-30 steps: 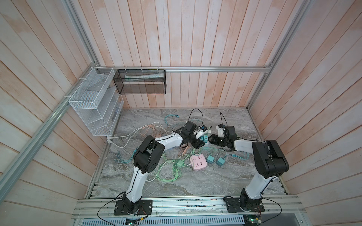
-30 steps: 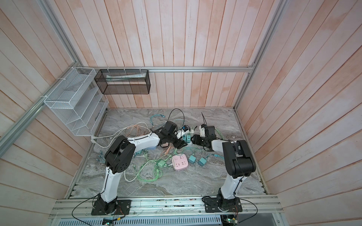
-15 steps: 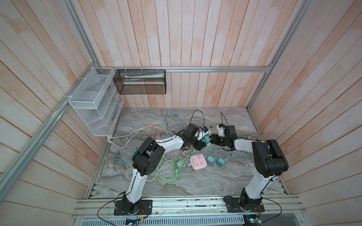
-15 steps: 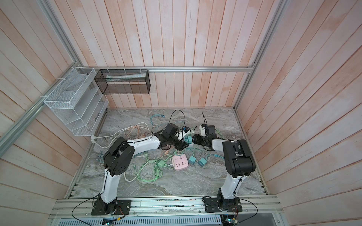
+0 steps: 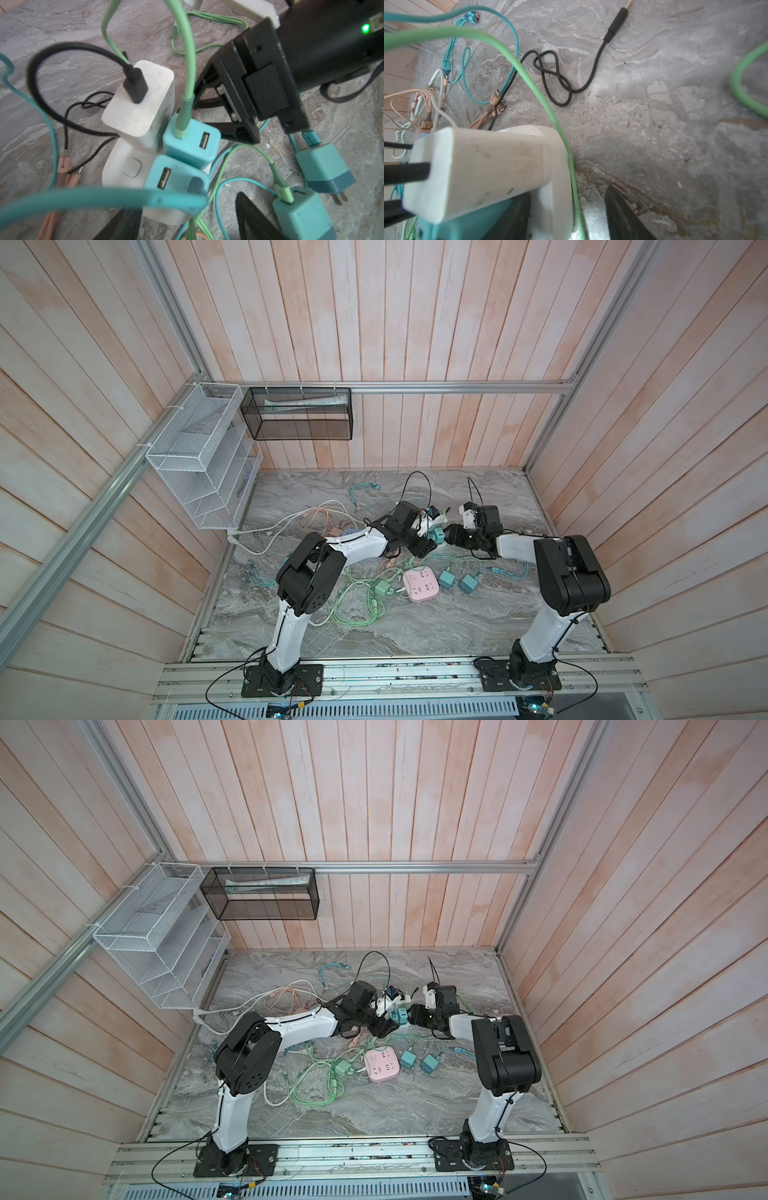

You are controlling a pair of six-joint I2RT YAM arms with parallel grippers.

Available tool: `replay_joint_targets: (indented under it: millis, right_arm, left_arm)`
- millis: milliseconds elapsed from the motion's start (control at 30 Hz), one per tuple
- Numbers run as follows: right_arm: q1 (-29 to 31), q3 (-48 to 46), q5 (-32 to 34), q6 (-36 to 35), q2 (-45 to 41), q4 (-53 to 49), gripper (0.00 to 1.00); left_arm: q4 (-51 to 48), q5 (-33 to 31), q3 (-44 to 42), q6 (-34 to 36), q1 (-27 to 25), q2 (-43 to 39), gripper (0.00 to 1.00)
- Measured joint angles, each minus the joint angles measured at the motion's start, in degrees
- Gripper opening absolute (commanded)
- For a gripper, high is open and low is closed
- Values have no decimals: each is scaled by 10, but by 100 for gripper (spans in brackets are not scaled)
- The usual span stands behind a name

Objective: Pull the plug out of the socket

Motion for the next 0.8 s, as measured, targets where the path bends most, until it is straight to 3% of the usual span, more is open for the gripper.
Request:
replay_joint_targets:
  millis: [533,800]
  right_arm:
    - [0,19,-1,-5,10,-16,57]
    - [0,23,-1,-15,10,-24,56]
  left_arm:
    - [5,46,15,73,11,31,72]
    - [10,54,36,84,12,52,58]
